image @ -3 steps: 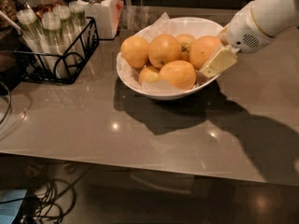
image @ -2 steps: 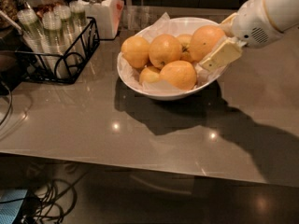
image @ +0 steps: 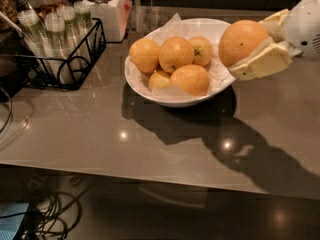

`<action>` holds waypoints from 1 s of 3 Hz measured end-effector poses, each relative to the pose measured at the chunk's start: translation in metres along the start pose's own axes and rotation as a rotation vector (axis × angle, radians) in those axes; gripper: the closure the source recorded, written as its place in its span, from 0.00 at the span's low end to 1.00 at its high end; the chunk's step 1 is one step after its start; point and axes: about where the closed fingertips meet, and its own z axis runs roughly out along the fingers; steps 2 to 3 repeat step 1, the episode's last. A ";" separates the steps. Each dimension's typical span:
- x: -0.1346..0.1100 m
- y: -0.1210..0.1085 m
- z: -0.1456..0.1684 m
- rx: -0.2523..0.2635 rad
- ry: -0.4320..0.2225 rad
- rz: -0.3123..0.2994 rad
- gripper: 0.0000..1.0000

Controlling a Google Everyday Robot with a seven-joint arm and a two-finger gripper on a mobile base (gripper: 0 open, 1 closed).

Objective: Pick orange from white bowl

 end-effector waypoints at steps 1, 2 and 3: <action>0.002 0.002 -0.003 0.003 0.002 0.006 1.00; 0.002 0.002 -0.003 0.003 0.002 0.006 1.00; 0.002 0.002 -0.003 0.003 0.002 0.006 1.00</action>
Offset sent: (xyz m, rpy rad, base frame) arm 0.0000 0.0000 0.0000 0.0000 0.0000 0.0000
